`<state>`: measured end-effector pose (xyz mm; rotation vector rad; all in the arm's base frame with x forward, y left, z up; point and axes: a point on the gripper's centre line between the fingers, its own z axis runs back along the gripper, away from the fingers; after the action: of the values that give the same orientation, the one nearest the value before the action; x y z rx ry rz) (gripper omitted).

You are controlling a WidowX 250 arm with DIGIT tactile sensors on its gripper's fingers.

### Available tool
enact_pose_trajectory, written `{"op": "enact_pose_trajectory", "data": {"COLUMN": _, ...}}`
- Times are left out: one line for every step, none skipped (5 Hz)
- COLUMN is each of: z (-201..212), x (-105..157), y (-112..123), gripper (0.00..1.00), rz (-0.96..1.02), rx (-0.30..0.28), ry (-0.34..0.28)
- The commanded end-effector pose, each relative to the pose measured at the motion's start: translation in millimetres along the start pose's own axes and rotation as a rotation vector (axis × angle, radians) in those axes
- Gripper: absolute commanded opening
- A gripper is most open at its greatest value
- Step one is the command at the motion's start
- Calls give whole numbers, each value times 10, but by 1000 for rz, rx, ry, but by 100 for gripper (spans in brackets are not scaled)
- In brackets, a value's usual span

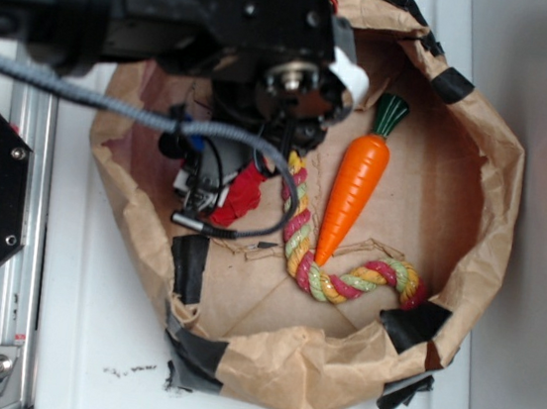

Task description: Grab the black box.

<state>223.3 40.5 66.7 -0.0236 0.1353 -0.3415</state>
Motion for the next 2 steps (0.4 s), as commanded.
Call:
{"op": "enact_pose_trajectory", "data": {"z": 22, "x": 35, "y": 109, "gripper": 100, "rz": 131, "rx": -45, "ry": -61}}
{"op": "enact_pose_trajectory", "data": {"z": 97, "x": 21, "y": 26, "gripper": 100, "rz": 290, "rx": -129, "ry": -171}}
